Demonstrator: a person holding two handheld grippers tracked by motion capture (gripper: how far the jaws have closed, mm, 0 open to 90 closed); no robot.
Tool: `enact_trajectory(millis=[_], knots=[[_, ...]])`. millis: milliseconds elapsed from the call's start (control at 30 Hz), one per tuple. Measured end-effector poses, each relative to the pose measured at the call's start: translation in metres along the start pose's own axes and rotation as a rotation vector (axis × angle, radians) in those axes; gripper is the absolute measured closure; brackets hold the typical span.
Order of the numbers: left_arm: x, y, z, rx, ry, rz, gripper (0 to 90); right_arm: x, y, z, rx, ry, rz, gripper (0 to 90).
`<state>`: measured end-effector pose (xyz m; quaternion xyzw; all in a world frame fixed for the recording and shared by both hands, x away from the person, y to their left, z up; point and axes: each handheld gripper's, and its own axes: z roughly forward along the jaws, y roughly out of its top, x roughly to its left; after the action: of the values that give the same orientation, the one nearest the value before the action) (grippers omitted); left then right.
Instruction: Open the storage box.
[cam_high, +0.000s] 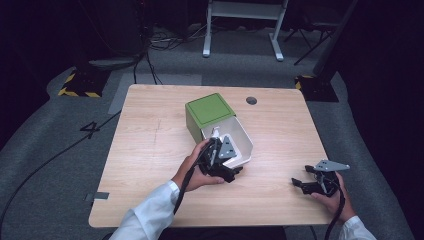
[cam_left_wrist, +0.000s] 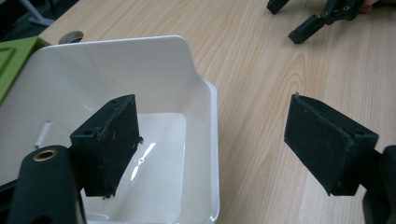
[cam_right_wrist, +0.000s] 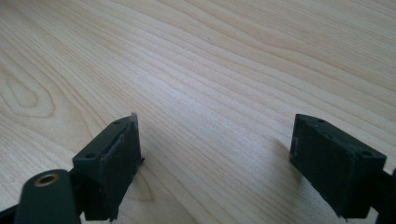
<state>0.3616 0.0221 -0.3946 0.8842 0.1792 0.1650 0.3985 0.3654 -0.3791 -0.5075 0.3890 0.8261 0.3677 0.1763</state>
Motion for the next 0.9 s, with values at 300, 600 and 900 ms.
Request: enact_trajectory(millis=[300, 600, 900], knots=[[-0.002, -0.009, -0.027, -0.011, 0.032, 0.048, 16.3, 0.0, 0.0, 0.0, 0.0, 0.0, 0.0, 16.4], [0.001, -0.025, -0.054, 0.012, 0.084, 0.079, 16.3, 0.0, 0.0, 0.0, 0.0, 0.0, 0.0, 16.4], [0.005, -0.049, -0.078, 0.052, 0.158, 0.082, 16.3, 0.0, 0.0, 0.0, 0.0, 0.0, 0.0, 16.4]])
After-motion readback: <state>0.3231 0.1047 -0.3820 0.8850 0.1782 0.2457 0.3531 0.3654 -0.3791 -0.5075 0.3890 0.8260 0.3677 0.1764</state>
